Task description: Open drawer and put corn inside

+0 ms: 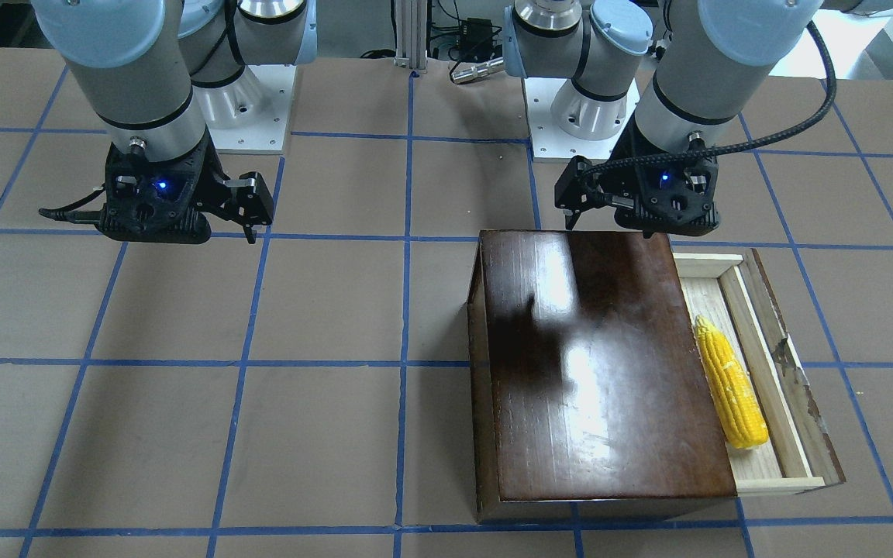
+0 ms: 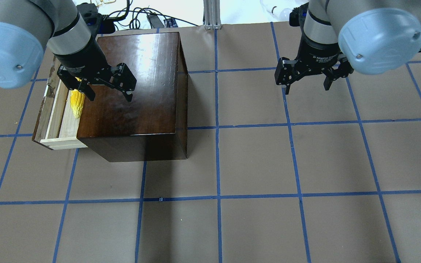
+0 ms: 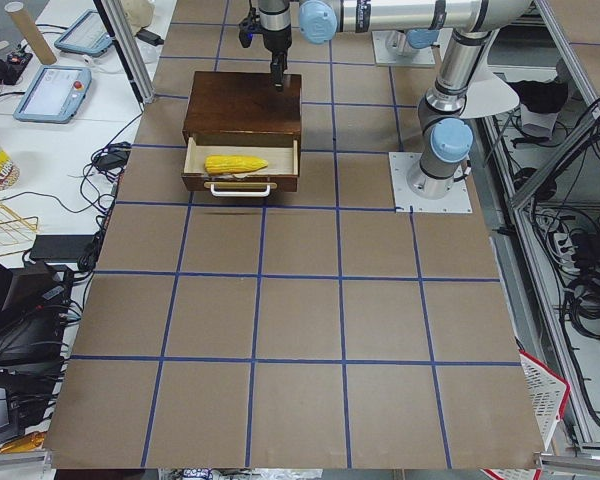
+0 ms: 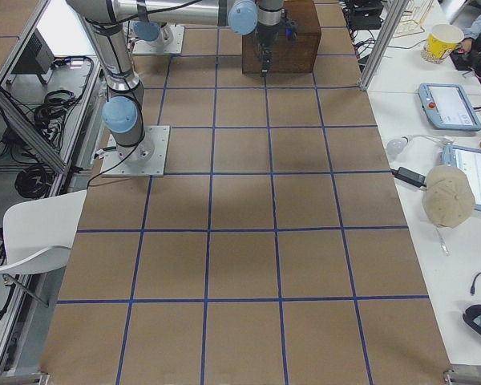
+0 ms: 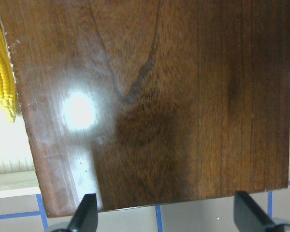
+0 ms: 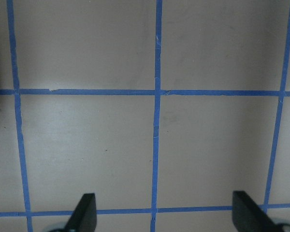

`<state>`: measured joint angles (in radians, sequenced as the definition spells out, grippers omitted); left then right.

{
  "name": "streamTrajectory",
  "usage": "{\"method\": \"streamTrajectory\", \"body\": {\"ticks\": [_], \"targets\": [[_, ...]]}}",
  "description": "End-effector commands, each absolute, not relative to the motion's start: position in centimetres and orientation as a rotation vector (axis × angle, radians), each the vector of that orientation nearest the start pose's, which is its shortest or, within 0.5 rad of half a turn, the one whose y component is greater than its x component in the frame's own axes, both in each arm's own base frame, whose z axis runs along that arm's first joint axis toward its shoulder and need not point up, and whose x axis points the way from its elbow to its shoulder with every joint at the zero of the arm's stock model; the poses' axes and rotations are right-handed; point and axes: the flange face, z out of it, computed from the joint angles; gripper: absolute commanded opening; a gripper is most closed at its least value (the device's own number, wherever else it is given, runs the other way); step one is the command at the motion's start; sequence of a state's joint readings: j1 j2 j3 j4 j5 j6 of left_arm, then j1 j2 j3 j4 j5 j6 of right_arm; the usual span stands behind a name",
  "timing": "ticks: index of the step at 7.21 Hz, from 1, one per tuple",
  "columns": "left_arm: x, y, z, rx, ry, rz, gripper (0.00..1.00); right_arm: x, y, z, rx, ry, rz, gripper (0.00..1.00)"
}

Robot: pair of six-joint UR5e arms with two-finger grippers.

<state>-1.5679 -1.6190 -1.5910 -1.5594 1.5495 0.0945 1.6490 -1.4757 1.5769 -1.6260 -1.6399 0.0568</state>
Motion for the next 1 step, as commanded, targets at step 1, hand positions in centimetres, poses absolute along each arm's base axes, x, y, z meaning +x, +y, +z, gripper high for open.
{"method": "streamTrajectory", "body": {"ticks": [1], "targets": [[-13.39,-50.16,46.00,0.142,3.161,0.076,1.00,16.71,-51.41,44.21,-0.037,3.213,0.066,1.00]]}}
